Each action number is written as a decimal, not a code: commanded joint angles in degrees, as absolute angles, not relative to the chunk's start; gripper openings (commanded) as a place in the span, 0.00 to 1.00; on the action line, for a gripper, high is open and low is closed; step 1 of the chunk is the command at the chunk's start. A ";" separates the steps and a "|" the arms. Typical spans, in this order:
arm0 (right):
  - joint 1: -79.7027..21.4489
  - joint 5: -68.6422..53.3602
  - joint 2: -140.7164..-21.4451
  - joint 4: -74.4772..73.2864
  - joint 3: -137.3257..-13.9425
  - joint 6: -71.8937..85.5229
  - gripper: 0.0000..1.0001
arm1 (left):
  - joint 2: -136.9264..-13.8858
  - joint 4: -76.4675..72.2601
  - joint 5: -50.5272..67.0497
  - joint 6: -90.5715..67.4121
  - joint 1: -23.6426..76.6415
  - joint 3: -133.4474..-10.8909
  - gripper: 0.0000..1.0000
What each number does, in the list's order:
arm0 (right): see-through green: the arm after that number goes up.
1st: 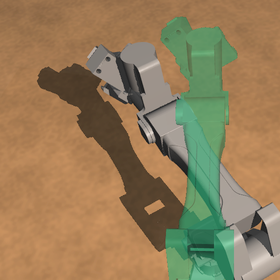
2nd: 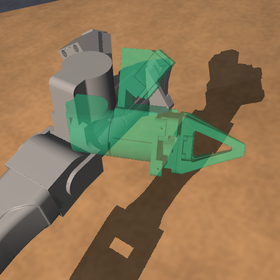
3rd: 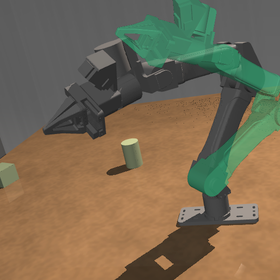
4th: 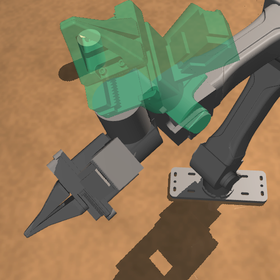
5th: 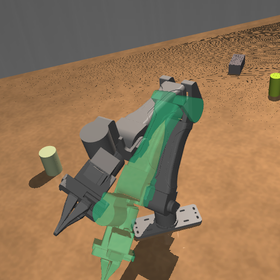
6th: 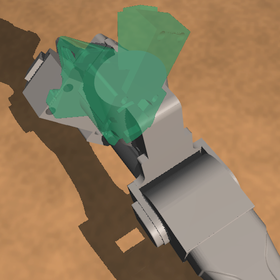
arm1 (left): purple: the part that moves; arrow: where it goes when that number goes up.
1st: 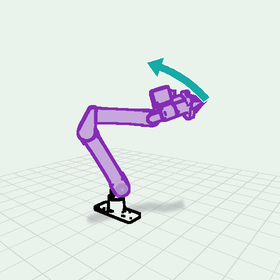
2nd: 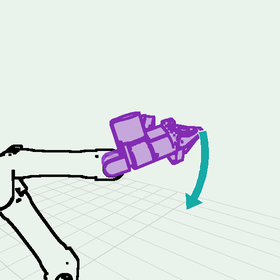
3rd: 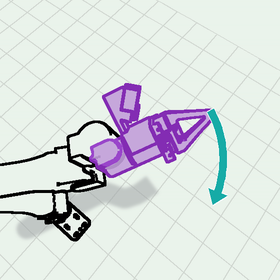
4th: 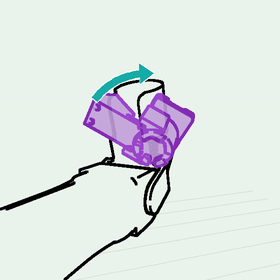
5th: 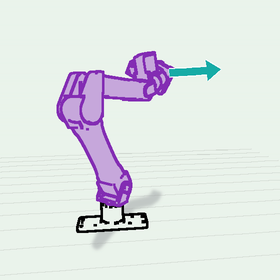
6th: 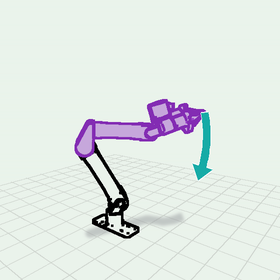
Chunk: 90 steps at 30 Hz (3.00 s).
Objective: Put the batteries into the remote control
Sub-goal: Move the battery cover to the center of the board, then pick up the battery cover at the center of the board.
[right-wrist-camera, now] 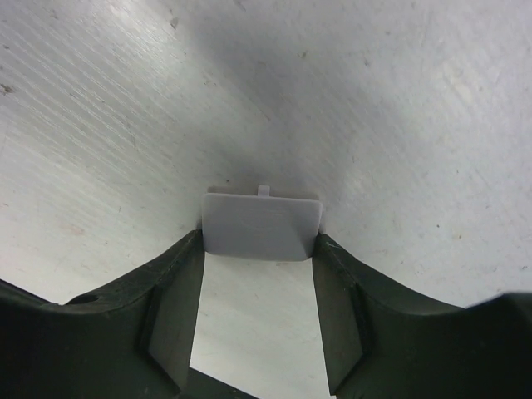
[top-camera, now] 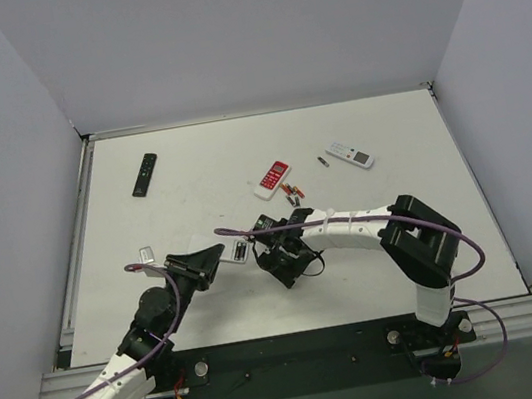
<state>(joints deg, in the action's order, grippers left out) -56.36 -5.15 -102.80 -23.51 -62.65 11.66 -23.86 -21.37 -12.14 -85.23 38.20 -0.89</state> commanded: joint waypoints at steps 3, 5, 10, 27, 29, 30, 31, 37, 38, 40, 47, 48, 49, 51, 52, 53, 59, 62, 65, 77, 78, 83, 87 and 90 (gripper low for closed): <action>-57.04 -6.86 -105.12 -24.61 -63.90 6.77 0.51 | -19.78 -17.85 -12.65 -84.73 38.23 6.94 0.00; -57.48 -5.54 -104.42 -24.26 -62.58 6.86 0.56 | -18.73 -16.71 -12.92 -84.73 38.23 6.86 0.00; -58.71 -2.99 -102.31 -22.24 -59.24 7.12 0.65 | -18.19 -15.91 -13.27 -84.55 38.15 6.77 0.00; -59.59 2.28 -95.37 -10.64 -47.38 15.02 0.56 | -18.63 -15.91 -13.36 -85.17 38.23 6.86 0.00; -60.03 2.63 -94.92 -10.46 -46.67 15.55 0.55 | -18.54 -15.91 -13.36 -85.25 38.14 6.86 0.00; -60.20 2.72 -94.75 -10.46 -46.50 15.82 0.55 | -18.54 -16.00 -13.36 -85.34 38.23 6.86 0.00; -60.47 3.25 -94.75 -10.55 -46.06 15.99 0.55 | -18.63 -16.00 -13.36 -85.34 38.15 6.86 0.00; -62.40 5.89 -94.13 -11.25 -45.70 17.31 0.54 | -19.16 -16.35 -13.45 -85.78 38.23 6.86 0.00; -62.58 6.76 -94.13 -11.42 -45.79 17.58 0.54 | -19.33 -16.35 -13.45 -85.87 38.23 6.86 0.00; -62.84 7.56 -93.87 -11.51 -45.62 18.01 0.54 | -19.42 -16.61 -13.45 -85.96 38.23 6.85 0.00; -62.75 7.65 -94.74 -10.37 -44.91 18.54 0.53 | -19.86 -17.14 -13.45 -86.13 38.23 6.86 0.00; -62.84 7.30 -95.01 -10.20 -44.83 18.54 0.53 | -19.78 -17.14 -13.36 -86.13 38.23 6.86 0.00; -62.84 7.12 -95.18 -9.85 -44.82 18.63 0.53 | -19.78 -17.14 -13.36 -86.13 38.23 6.86 0.00; -62.75 6.86 -95.89 -9.76 -45.00 18.63 0.53 | -19.86 -17.14 -13.36 -86.13 38.23 6.86 0.00; -62.75 6.77 -96.15 -9.67 -45.00 18.63 0.53 | -19.86 -17.14 -13.36 -86.22 38.23 6.86 0.00; -62.75 6.68 -96.33 -9.67 -45.00 18.72 0.53 | -19.86 -17.23 -13.36 -86.22 38.23 6.94 0.00; -61.97 6.24 -96.07 -9.49 -44.12 19.60 0.49 | -19.95 -17.14 -13.36 -86.31 38.14 6.86 0.00; -61.53 6.15 -95.80 -9.23 -43.42 19.77 0.45 | -19.86 -17.23 -13.36 -86.31 38.15 6.94 0.00; -61.26 6.33 -95.19 -9.05 -43.07 19.86 0.41 | -19.95 -17.14 -13.27 -86.31 38.23 6.86 0.00; -60.73 6.50 -92.21 -9.05 -42.71 18.81 0.26 | -19.78 -17.05 -12.92 -86.22 38.23 6.94 0.00; -60.73 6.50 -91.68 -9.57 -42.80 18.11 0.24 | -20.12 -17.05 -12.92 -86.22 38.23 6.86 0.00; -60.73 6.86 -87.29 -11.16 -43.59 16.09 0.17 | -20.83 -17.49 -12.66 -86.13 38.23 6.94 0.00; -60.73 6.33 -84.38 -13.09 -44.73 13.72 0.14 | -22.23 -19.24 -11.78 -86.22 38.23 7.03 0.00; -60.91 6.07 -81.83 -15.72 -46.83 11.08 0.13 | -23.20 -20.65 -10.81 -86.31 38.23 7.03 0.00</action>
